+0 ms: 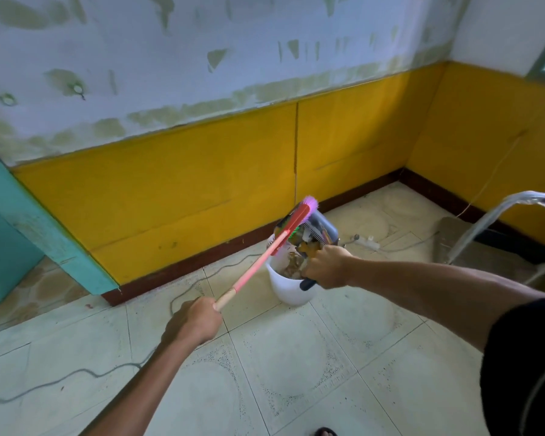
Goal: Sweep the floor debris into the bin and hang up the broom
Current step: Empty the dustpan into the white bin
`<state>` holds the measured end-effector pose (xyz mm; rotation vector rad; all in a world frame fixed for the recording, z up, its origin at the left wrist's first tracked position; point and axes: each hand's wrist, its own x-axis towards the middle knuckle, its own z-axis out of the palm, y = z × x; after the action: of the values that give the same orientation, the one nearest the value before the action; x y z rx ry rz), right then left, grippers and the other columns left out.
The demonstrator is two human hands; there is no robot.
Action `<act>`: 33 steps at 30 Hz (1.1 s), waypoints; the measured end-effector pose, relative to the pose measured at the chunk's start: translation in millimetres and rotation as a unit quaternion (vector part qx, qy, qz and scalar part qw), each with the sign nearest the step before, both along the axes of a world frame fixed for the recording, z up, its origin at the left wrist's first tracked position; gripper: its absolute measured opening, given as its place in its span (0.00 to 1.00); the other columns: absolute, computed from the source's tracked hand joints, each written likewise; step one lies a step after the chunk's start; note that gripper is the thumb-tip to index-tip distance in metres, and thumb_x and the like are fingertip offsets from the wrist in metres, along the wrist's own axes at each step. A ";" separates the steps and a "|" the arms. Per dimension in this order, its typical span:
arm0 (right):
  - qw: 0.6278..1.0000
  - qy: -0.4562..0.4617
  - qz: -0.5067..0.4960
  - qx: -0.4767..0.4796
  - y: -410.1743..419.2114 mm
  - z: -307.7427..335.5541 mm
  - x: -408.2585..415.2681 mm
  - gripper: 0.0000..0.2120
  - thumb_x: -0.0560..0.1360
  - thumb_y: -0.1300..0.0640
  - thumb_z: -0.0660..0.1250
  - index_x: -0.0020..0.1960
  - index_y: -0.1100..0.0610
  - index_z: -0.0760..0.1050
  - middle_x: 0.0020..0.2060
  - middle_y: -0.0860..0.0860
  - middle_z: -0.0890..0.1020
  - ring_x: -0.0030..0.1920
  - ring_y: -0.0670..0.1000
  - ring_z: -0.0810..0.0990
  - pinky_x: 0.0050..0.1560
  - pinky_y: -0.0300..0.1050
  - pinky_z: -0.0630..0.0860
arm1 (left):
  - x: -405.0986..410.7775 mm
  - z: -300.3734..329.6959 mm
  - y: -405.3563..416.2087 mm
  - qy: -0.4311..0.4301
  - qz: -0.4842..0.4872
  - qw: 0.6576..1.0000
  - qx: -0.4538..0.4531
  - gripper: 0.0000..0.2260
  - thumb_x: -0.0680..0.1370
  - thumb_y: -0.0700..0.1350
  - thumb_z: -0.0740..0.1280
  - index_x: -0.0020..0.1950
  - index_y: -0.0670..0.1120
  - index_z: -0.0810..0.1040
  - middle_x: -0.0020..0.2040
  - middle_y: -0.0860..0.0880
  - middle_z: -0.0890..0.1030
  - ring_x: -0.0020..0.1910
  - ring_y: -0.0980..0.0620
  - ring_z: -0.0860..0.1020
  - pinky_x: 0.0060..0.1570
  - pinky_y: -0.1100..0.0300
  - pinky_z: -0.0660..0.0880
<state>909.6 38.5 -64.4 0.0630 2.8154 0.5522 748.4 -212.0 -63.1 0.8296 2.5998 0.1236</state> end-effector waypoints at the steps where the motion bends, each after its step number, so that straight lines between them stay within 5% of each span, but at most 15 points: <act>1: 1.000 -0.008 -0.014 0.005 2.9 2.8 -4.4 0.11 0.80 0.52 0.59 0.53 0.57 0.77 0.45 0.56 0.84 0.41 0.57 0.83 0.36 0.48 0.77 | 1.3 1.0 1.6 0.006 -0.002 1.000 0.003 0.09 0.82 0.47 0.57 0.54 0.52 0.77 0.35 0.51 0.77 0.24 0.54 0.69 0.25 0.65 0.65; 7: 0.999 0.041 -0.005 -0.005 23.9 17.1 -31.2 0.21 0.79 0.42 0.60 0.45 0.58 0.79 0.30 0.48 0.71 0.26 0.49 0.68 0.29 0.44 0.73 | 11.8 9.2 2.6 0.023 -0.010 1.000 0.012 0.11 0.82 0.48 0.55 0.53 0.52 0.77 0.38 0.51 0.78 0.28 0.54 0.73 0.25 0.64 0.63; 13: 0.999 0.009 0.015 0.034 33.5 16.4 -42.4 0.22 0.79 0.40 0.56 0.46 0.56 0.79 0.34 0.50 0.81 0.28 0.51 0.72 0.28 0.42 0.67 | 19.8 6.1 -7.3 0.031 0.001 0.999 0.024 0.07 0.80 0.46 0.60 0.54 0.52 0.77 0.33 0.54 0.76 0.27 0.57 0.73 0.24 0.65 0.64; 18: 0.998 0.022 0.000 0.052 47.0 32.0 -39.9 0.15 0.80 0.46 0.60 0.47 0.56 0.78 0.32 0.49 0.76 0.26 0.48 0.71 0.30 0.43 0.74 | 18.9 4.7 -13.9 0.021 -0.007 0.999 0.041 0.09 0.81 0.49 0.60 0.58 0.50 0.76 0.33 0.57 0.75 0.28 0.61 0.74 0.22 0.66 0.64; 23: 0.999 0.029 -0.013 0.041 52.3 33.0 -31.3 0.11 0.80 0.51 0.60 0.54 0.54 0.78 0.45 0.52 0.83 0.41 0.54 0.82 0.38 0.48 0.80 | 19.1 17.5 -4.7 0.033 -0.006 0.999 0.038 0.08 0.81 0.47 0.60 0.55 0.51 0.77 0.33 0.55 0.76 0.27 0.58 0.73 0.23 0.65 0.63; 28: 0.997 0.064 -0.037 0.018 60.4 40.0 -27.9 0.11 0.79 0.52 0.62 0.54 0.59 0.77 0.40 0.53 0.81 0.32 0.51 0.72 0.31 0.44 0.69 | 7.8 28.2 -5.1 0.046 -0.013 0.998 0.029 0.07 0.81 0.47 0.58 0.50 0.54 0.75 0.35 0.54 0.76 0.29 0.55 0.74 0.25 0.63 0.64; 33: 0.992 0.093 -0.090 -0.013 73.3 50.3 -21.6 0.15 0.81 0.49 0.58 0.57 0.58 0.77 0.46 0.55 0.82 0.33 0.51 0.70 0.34 0.44 0.73 | 17.7 25.3 10.2 0.054 -0.022 0.998 0.004 0.09 0.82 0.45 0.60 0.59 0.52 0.77 0.36 0.53 0.77 0.24 0.57 0.69 0.20 0.65 0.63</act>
<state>888.0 111.8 -14.1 0.3764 2.9544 0.4900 766.1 -201.8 -37.8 0.9204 2.6811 0.0787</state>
